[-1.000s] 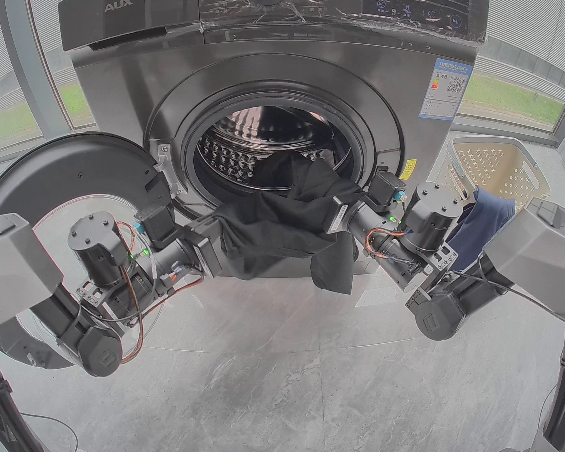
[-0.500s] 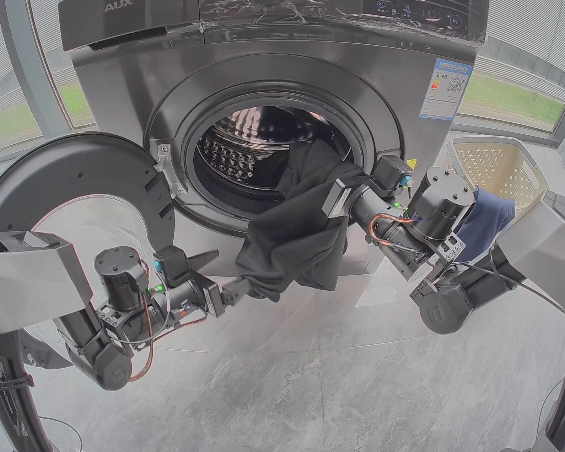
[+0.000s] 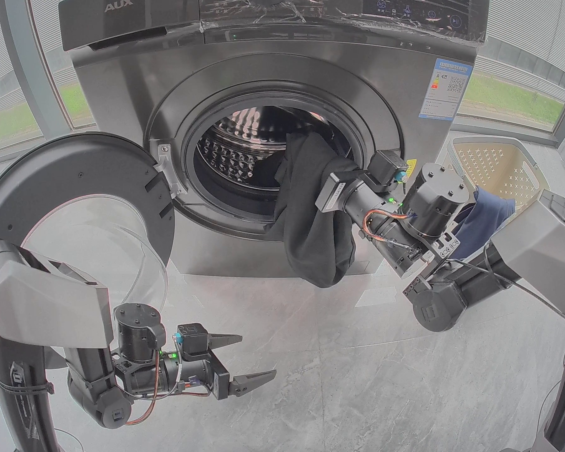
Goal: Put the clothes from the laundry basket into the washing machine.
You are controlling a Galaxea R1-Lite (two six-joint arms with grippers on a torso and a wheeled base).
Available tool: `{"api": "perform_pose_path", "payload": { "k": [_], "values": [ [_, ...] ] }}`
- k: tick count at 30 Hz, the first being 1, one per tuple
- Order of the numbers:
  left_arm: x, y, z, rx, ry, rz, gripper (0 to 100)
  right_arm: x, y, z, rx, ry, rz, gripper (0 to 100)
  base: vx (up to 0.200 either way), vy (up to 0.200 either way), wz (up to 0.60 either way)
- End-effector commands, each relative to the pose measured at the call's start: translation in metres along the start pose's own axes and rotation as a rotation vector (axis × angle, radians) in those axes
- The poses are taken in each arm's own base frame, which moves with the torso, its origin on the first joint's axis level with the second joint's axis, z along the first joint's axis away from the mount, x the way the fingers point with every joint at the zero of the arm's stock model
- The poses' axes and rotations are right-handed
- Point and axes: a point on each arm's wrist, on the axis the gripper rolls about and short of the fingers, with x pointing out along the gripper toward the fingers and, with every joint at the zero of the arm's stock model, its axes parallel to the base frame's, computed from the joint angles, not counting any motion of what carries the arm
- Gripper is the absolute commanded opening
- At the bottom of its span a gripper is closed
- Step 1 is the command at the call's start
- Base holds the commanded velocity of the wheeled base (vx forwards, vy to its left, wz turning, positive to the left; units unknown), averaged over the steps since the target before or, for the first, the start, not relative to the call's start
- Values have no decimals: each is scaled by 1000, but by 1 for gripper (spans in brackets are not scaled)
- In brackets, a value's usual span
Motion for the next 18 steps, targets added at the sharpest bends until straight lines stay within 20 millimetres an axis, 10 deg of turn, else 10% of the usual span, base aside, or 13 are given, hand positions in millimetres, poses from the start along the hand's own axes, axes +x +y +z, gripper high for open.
{"api": "perform_pose_path", "payload": {
  "k": [1,8,18],
  "values": [
    [5,0,5,28,-22,-5,100,-1,1,-7,1,13,4,0,0,0,0],
    [24,3,75,131,-300,91,100,-3,17,-20,12,50,36,0,0,0,0],
    [61,16,104,136,-442,111,100,-5,38,-34,26,83,83,0,0,0,0]
  ]
}}
